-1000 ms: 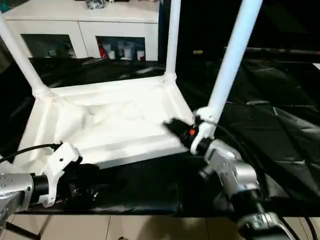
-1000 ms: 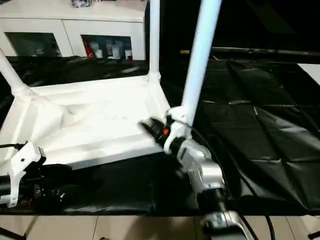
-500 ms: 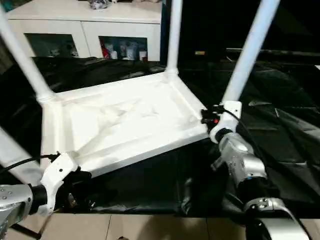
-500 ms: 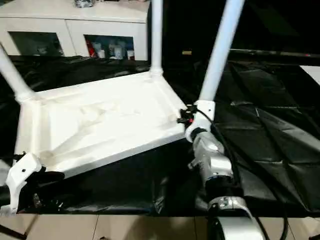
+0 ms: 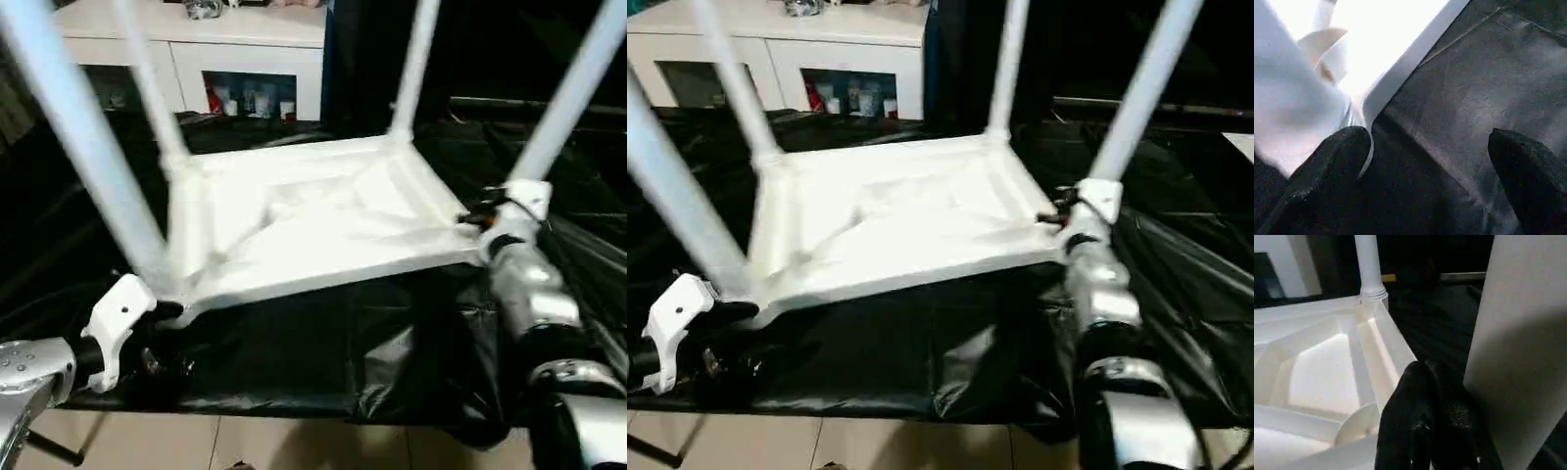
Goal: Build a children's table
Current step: Rotate table base
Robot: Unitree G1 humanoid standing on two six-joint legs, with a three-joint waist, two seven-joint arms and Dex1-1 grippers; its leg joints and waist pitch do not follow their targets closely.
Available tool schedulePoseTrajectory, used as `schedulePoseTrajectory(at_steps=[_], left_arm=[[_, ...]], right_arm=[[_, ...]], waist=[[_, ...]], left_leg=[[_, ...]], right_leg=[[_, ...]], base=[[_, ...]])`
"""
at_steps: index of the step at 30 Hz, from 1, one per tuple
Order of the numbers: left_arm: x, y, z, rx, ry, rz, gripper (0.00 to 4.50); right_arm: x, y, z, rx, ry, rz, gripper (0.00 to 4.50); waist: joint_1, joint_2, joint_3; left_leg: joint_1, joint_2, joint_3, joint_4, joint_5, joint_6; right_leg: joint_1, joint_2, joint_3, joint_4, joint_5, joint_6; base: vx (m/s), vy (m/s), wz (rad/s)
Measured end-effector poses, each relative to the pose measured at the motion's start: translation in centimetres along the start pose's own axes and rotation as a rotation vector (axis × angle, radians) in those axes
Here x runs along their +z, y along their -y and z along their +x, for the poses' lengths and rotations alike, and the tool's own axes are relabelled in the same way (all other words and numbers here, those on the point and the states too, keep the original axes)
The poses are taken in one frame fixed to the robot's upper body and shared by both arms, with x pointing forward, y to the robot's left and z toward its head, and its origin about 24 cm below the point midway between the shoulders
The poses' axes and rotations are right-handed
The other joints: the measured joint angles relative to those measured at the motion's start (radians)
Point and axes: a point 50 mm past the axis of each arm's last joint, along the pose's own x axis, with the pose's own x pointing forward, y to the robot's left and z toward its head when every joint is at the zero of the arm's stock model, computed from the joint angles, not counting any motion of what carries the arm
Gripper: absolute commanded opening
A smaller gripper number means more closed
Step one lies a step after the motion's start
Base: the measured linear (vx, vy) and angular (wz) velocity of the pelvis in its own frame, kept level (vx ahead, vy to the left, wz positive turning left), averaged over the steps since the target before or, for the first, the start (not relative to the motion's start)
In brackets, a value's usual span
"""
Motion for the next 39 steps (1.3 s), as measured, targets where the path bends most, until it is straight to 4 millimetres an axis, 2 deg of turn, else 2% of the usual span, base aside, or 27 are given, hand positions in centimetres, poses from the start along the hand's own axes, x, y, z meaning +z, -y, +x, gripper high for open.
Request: schedulePoseTrajectory(at_steps=[2, 5, 8, 12, 14, 17, 22, 26, 32, 37, 39], left_arm=[[-0.2, 0.0, -0.5, -0.028, -0.004, -0.017, 4.5], [-0.7, -0.1, -1.9, -0.059, -0.021, -0.06, 4.5], [-1.2, -0.8, -3.4, -0.054, -0.029, -0.082, 4.5], [-1.7, -2.8, -6.0, 0.02, 0.009, -0.107, 4.5], [-1.3, -3.3, -6.6, 0.029, 0.05, -0.118, 4.5], [-0.7, -3.8, -6.9, 0.048, 0.097, -0.099, 4.5], [1.9, -4.7, -4.7, 0.074, 0.333, -0.069, 4.5], [3.6, -4.8, -1.0, 0.024, 0.468, -0.091, 4.5], [4.5, -4.8, 1.8, -0.01, 0.487, -0.092, 4.5], [5.2, -2.9, 2.7, -0.183, 0.488, -0.125, 4.5], [5.5, -1.3, 2.4, -0.336, 0.457, -0.166, 4.5]], right_arm=[[0.5, 0.3, 0.0, 0.05, 0.01, -0.028, 0.02], [0.5, -0.4, -0.1, 0.174, 0.019, -0.064, 0.02], [-0.1, -1.2, -0.7, 0.287, 0.011, -0.101, 0.02], [-3.2, -2.0, -2.5, 0.419, -0.099, -0.186, 0.02], [-4.2, -2.0, -3.3, 0.462, -0.149, -0.194, 0.02], [-4.6, -1.9, -3.9, 0.514, -0.178, -0.207, 0.02], [-4.6, -1.4, -4.4, 0.564, -0.222, -0.233, 0.02], [-5.3, -1.4, -4.5, 0.563, -0.276, -0.256, 0.02], [-5.8, -2.3, -4.6, 0.587, -0.299, -0.28, 0.02], [-6.2, -3.4, -4.2, 0.585, -0.311, -0.279, 0.02], [-6.4, -3.4, -3.9, 0.568, -0.32, -0.278, 0.02]], waist=[[-0.01, 0.0, 0.0], [-0.027, 0.0, 0.0], [-0.034, 0.0, 0.0], [-0.032, 0.0, 0.0], [-0.022, 0.0, 0.0], [-0.009, 0.0, 0.0], [0.006, -0.001, 0.0], [0.006, -0.001, 0.0], [0.0, -0.001, -0.001], [0.003, 0.0, 0.0], [0.0, -0.001, 0.0]], left_leg=[[0.0, 0.001, 0.0, 0.0, 0.0, 0.0], [0.0, 0.002, 0.0, 0.0, 0.0, 0.0], [0.0, 0.003, -0.001, -0.001, 0.0, 0.0], [0.0, 0.005, -0.001, 0.0, 0.0, 0.0], [0.0, 0.004, 0.0, 0.0, 0.0, 0.0], [0.002, 0.004, 0.0, 0.0, 0.0, 0.0], [0.004, 0.004, 0.0, 0.002, 0.0, 0.0], [0.004, 0.004, 0.0, 0.004, 0.0, 0.0], [0.001, 0.003, 0.0, 0.003, 0.0, 0.0], [0.001, 0.003, 0.0, 0.003, 0.0, 0.0], [0.001, 0.003, 0.001, 0.003, 0.0, 0.0]], right_leg=[[0.0, 0.001, 0.0, 0.0, 0.0, 0.0], [-0.001, 0.003, 0.0, 0.0, 0.0, 0.0], [-0.001, 0.004, 0.0, 0.0, 0.0, 0.0], [-0.001, 0.005, 0.0, -0.001, 0.0, 0.0], [-0.001, 0.005, 0.001, -0.001, 0.001, -0.001], [0.0, 0.005, 0.002, -0.001, 0.001, -0.001], [0.003, 0.005, 0.003, 0.0, 0.002, -0.003], [0.002, 0.005, 0.004, 0.001, 0.004, -0.005], [-0.001, 0.005, 0.004, 0.0, 0.004, -0.004], [-0.001, 0.005, 0.004, 0.0, 0.004, -0.004], [0.0, 0.005, 0.005, 0.0, 0.004, -0.004]], base=[[0.0, 0.0, 0.0], [0.0, 0.0, 0.0], [0.0, 0.0, 0.0], [0.0, 0.0, 0.0], [0.0, 0.0, 0.0], [0.0, 0.0, 0.0], [0.0, 0.0, 0.0], [0.0, 0.0, 0.0], [0.0, 0.0, 0.0], [0.0, 0.0, 0.0], [0.0, 0.0, 0.0]])
